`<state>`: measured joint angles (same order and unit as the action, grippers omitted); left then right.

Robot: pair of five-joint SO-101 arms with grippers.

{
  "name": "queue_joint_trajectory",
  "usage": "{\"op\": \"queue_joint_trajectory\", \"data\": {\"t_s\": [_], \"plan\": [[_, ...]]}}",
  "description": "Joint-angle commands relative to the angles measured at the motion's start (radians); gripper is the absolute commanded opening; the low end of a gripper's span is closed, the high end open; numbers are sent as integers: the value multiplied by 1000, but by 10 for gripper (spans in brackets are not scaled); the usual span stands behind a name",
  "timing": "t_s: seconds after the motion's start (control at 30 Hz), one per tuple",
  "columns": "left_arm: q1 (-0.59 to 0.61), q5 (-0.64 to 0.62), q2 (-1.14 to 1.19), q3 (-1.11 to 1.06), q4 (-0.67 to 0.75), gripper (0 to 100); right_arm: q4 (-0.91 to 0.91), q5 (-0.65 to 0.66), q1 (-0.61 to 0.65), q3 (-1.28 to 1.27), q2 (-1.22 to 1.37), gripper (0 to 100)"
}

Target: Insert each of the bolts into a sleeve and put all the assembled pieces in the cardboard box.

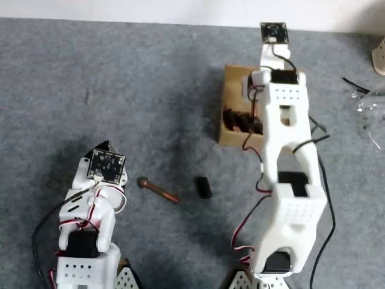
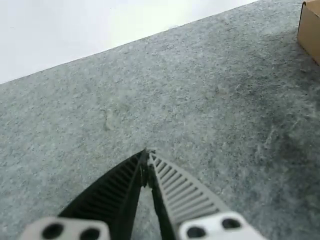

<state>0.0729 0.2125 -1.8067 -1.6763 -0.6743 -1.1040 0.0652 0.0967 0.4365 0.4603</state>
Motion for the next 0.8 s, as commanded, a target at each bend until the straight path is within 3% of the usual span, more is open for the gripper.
{"op": "queue_joint_trajectory", "data": {"t_s": [0.0, 0.1, 0.33, 0.5, 0.77], "plan": [[-5, 8, -15, -19, 25, 7, -61, -15, -8, 153, 36, 6], [-5, 8, -15, -19, 26, 7, -116, -15, -10, 196, 82, 32], [-5, 8, -15, -19, 26, 7, -153, -8, -10, 220, 119, 295], [-5, 8, -15, -19, 26, 7, -222, -8, -4, 229, 110, 296], [-5, 8, -15, -19, 35, 7, -420, 15, 117, 255, -33, 296]]}}
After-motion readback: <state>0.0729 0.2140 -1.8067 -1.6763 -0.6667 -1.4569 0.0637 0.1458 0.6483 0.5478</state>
